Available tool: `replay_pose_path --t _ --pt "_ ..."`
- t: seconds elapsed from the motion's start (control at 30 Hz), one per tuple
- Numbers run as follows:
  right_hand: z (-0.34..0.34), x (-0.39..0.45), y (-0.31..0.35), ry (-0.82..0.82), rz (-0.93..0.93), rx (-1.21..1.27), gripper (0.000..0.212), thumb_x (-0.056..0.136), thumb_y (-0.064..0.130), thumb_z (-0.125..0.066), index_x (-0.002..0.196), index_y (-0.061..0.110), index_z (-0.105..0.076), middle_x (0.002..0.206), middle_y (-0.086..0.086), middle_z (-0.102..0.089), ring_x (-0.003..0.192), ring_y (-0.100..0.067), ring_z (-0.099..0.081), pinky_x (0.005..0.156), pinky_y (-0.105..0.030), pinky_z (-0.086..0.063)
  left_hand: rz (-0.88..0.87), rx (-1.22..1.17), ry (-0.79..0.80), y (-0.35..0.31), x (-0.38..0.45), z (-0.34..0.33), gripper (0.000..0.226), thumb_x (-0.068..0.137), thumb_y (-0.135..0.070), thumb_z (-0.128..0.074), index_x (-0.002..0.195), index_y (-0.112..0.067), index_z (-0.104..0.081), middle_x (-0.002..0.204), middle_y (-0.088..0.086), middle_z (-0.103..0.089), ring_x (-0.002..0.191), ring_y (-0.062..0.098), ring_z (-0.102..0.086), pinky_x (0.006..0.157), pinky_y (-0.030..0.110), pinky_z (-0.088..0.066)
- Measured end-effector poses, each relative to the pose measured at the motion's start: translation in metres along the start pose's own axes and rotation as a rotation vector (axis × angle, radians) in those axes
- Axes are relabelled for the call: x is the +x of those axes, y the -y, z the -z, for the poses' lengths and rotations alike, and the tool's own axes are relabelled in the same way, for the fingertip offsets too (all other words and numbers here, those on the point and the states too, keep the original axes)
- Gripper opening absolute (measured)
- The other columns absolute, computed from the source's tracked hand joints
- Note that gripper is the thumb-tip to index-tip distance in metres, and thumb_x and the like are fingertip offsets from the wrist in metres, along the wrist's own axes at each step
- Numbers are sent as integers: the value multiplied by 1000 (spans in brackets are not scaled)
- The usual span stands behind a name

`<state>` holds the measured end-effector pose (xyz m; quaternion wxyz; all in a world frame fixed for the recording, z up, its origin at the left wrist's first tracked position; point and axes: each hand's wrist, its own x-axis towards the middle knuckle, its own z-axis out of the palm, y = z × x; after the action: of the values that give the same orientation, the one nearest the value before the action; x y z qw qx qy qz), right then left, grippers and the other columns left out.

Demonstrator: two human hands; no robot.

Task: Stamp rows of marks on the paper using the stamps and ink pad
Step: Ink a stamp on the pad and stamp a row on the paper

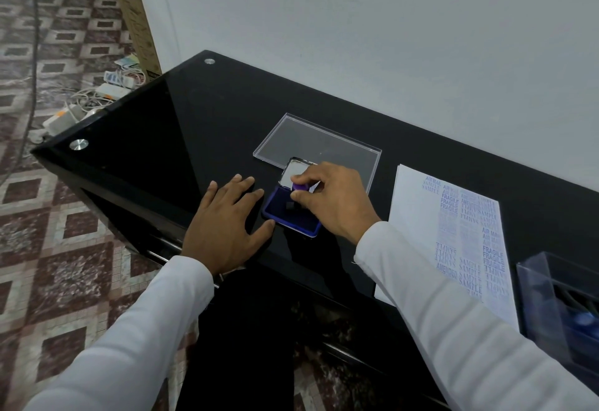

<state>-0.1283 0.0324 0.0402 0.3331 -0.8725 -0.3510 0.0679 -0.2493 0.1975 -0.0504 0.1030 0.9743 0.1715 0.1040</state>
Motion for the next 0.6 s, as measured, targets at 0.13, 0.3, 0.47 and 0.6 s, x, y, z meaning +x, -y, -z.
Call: replay_pose_path --t 0.13,0.3,0.47,0.6 --pt "3 1 1 31 -5 21 22 77 25 -82 98 23 -75 103 9 -67 78 -4 -57 77 -20 -50 3 -11 12 -1 0 1 76 87 -74 -32 149 -31 -43 163 -3 -30 153 17 -17 125 47 -4" --pt "2 2 1 28 -3 21 23 80 24 -81 102 22 -75 108 7 -68 82 -4 -57 80 -21 -51 -2 -7 11 0 1 1 76 88 -74 -32 149 -31 -43 163 -3 -30 153 17 -17 124 46 -3" --pt "-1 2 -2 3 -14 22 29 87 27 -75 115 23 -73 116 6 -67 94 -8 -62 91 -29 -54 -1 -20 21 -1 1 3 81 85 -76 -26 150 -31 -42 163 -3 -29 153 17 -16 125 48 -4" --pt "-2 1 -2 2 -26 25 30 88 27 -74 118 23 -72 118 6 -67 102 -9 -61 93 -24 -50 0 -25 16 -2 0 5 84 84 -77 -22 150 -30 -43 163 -3 -31 153 17 -17 125 49 -6"
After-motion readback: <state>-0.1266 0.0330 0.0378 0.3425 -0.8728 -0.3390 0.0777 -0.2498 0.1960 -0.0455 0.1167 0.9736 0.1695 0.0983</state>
